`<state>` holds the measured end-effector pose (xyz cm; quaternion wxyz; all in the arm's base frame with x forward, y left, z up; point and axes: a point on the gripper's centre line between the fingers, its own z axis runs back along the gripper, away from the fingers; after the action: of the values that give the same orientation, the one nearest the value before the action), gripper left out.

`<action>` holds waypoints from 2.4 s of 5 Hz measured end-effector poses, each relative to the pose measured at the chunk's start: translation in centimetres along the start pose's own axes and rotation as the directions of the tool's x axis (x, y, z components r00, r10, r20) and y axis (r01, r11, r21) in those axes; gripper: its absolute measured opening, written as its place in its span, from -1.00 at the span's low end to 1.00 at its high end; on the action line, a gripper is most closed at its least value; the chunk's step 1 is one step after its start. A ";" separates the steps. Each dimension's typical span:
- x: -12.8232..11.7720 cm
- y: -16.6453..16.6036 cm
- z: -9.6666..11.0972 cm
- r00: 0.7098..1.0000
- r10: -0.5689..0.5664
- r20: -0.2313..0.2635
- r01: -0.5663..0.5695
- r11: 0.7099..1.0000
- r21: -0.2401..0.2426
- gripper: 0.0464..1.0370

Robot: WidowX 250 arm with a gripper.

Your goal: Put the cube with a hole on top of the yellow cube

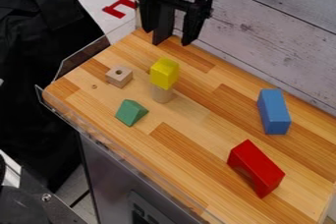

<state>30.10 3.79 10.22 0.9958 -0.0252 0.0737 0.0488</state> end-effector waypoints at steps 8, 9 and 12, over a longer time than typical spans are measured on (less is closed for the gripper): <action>-1.9 9.6 -6.1 0.995 -0.054 -0.086 0.054 0.999 -0.009 0.93; -2.0 9.5 -6.5 0.994 -0.095 -0.056 0.093 0.995 -0.030 0.93; -0.6 10.4 -7.8 0.998 -0.049 -0.048 0.048 0.999 -0.023 0.93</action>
<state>27.35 13.63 2.16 0.9942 -0.0392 0.0966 0.0247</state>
